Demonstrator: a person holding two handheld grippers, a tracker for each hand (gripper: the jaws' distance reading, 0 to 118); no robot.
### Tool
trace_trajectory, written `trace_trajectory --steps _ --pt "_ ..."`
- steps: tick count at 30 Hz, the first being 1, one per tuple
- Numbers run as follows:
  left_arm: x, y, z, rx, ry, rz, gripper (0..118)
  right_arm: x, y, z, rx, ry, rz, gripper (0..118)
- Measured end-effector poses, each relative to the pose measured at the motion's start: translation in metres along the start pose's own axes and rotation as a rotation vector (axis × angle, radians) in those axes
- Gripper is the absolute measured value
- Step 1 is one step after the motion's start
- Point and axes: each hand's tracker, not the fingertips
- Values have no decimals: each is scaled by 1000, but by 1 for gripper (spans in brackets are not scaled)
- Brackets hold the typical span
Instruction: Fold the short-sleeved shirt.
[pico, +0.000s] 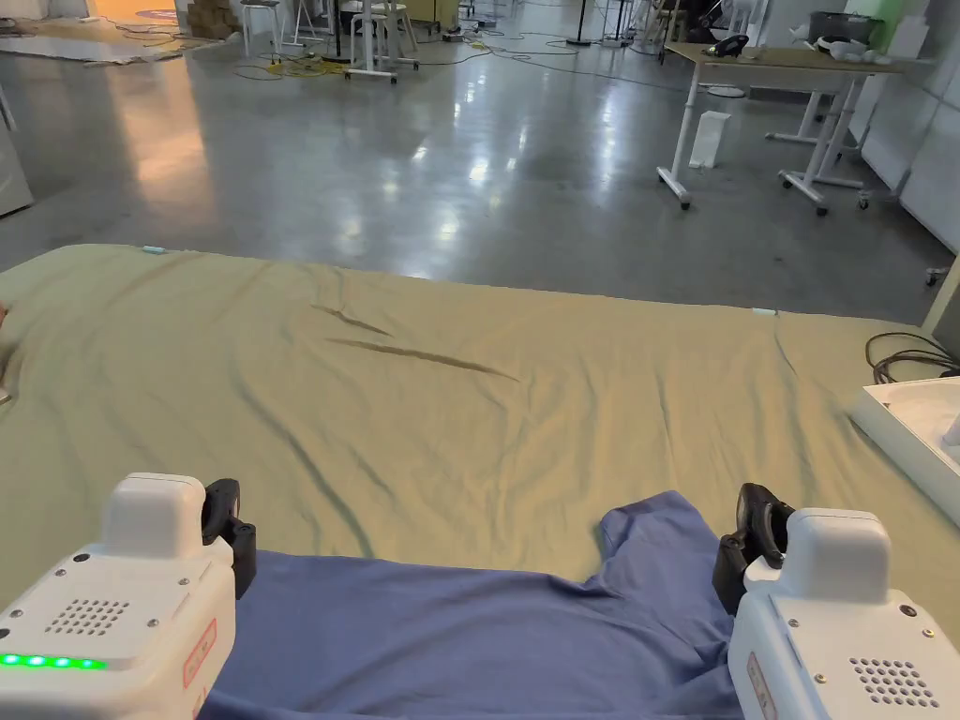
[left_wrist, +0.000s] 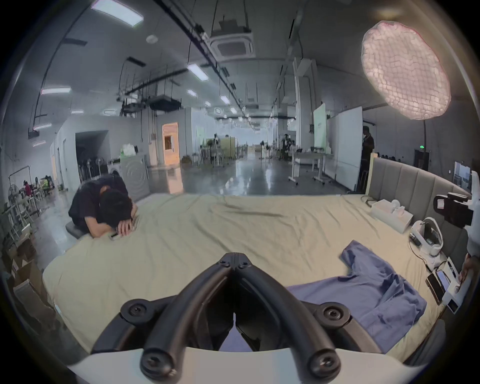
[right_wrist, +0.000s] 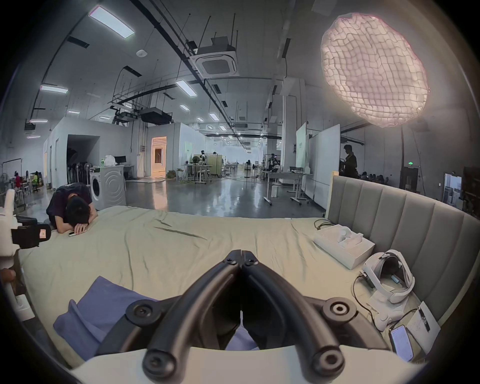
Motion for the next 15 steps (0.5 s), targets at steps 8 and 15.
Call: trace_trajectory --steps 8,15 --pt "-53 -18 -115 -395 -32 84 2 1 -10 -28 -87 11 9 0" --pt "-70 -30 -209 -692 -66 121 60 7 -23 -48 -164 -5 14 0"
